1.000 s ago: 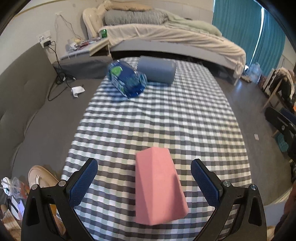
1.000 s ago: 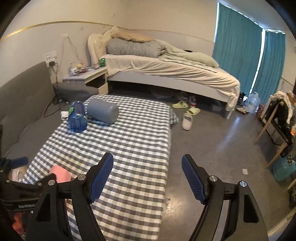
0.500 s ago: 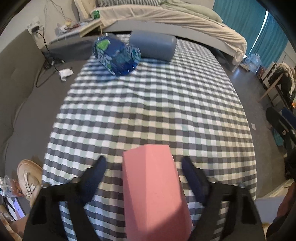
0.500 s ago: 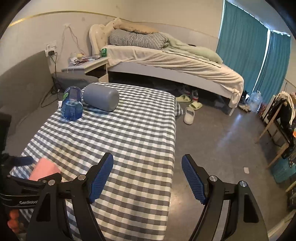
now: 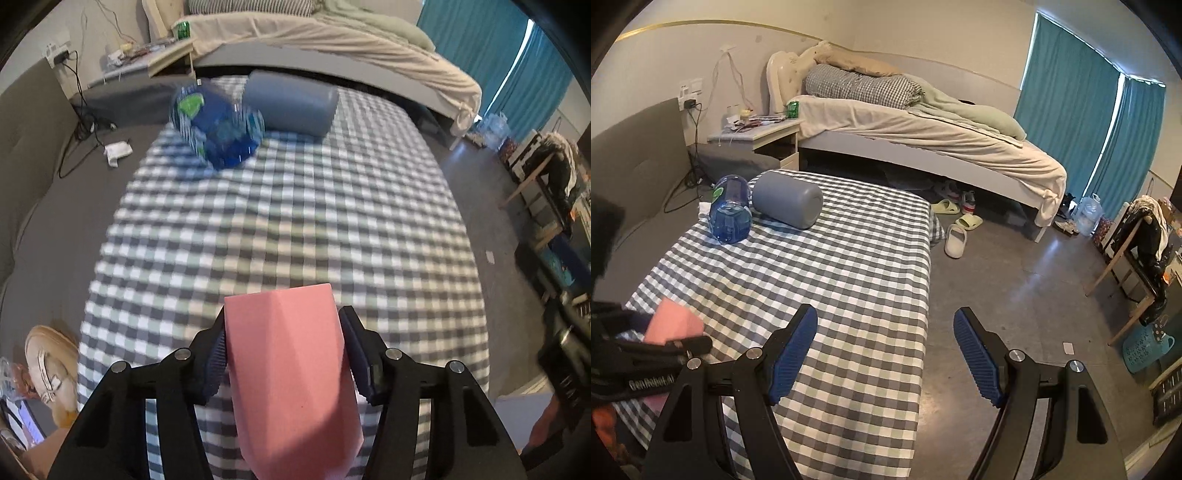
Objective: Flip cup upside down
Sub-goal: 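Rotate the held pink cup with the left tool so its opening faces down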
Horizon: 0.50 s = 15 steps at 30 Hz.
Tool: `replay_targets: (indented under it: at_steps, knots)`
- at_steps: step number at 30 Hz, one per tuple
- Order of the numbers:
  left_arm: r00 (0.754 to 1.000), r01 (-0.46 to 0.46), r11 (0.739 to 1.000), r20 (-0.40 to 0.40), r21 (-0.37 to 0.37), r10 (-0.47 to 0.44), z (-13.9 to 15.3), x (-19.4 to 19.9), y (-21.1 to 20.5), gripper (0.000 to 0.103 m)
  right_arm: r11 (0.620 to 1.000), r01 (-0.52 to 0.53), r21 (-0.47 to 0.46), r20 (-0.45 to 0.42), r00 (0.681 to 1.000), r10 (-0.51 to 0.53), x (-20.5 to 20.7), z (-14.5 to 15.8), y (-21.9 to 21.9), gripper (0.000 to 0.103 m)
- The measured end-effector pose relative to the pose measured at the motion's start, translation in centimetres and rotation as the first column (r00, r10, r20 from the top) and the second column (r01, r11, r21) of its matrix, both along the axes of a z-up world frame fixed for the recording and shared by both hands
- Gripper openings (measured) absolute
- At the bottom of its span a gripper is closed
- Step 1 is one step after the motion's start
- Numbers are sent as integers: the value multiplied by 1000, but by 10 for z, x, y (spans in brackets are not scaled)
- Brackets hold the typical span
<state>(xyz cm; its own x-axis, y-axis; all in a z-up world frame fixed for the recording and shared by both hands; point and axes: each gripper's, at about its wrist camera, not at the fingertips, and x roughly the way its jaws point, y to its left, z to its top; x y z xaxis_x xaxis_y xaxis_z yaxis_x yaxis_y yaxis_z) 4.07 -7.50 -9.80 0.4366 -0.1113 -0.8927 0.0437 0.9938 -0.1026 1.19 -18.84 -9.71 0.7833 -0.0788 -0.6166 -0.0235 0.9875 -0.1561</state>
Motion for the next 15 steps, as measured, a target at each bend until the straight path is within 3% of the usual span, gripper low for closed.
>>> replay_targets:
  at_steps: [7,15]
  knots:
    - [989,-12,1000,146,-3,12,26,3,-2,58,1000,14,0,1,1000,-14,2,-2,-3,76]
    - [959,1,1000,283,2,-2,8,-34,-1,58,1000,12,11,15,1000,-12,-1,0,-2,76]
